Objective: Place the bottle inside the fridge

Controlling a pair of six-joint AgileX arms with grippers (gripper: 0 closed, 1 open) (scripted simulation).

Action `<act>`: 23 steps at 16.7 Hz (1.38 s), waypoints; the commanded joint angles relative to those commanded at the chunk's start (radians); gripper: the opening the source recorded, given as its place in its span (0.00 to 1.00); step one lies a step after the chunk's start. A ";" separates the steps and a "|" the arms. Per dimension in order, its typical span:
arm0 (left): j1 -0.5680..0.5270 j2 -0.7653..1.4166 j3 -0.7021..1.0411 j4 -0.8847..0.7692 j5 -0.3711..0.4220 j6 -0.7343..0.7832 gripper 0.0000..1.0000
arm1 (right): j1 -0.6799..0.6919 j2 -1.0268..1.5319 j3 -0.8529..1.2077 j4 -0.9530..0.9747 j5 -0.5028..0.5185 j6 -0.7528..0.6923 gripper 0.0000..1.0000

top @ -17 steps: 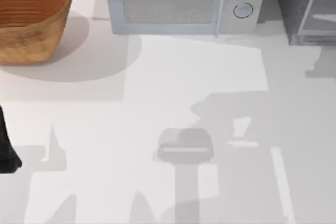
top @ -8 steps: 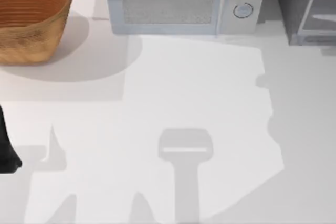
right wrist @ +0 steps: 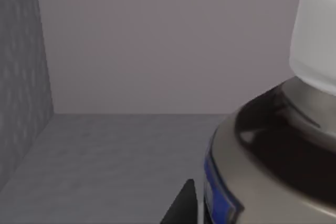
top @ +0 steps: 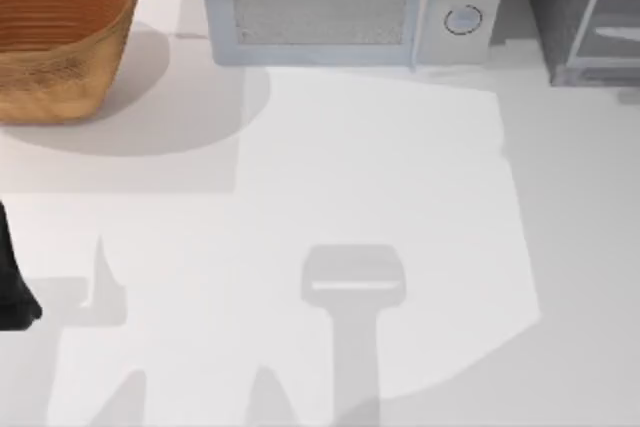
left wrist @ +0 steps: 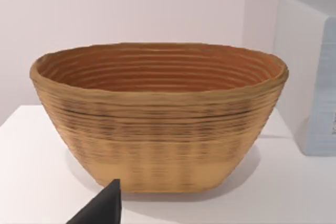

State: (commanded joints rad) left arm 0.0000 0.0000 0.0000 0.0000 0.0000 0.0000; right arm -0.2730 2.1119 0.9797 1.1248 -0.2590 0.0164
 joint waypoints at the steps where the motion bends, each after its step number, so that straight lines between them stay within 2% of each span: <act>1: 0.000 0.000 0.000 0.000 0.000 0.000 1.00 | 0.002 0.013 0.013 -0.010 0.002 -0.001 0.01; 4: 0.000 0.000 0.000 0.000 0.000 0.000 1.00 | 0.014 0.083 0.114 -0.065 0.014 -0.003 0.01; 10: 0.000 0.000 0.000 0.000 0.000 0.000 1.00 | 0.039 0.214 0.447 -0.190 0.039 -0.002 0.01; 17: 0.000 0.000 0.000 0.000 0.000 0.000 1.00 | 0.049 0.264 0.505 -0.241 0.052 -0.002 0.01; 23: 0.000 0.000 0.000 0.000 0.000 0.000 1.00 | 0.049 0.264 0.505 -0.241 0.052 -0.002 0.46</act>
State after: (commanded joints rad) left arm 0.0000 0.0000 0.0000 0.0000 0.0000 0.0000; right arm -0.2242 2.3756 1.4850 0.8841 -0.2071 0.0141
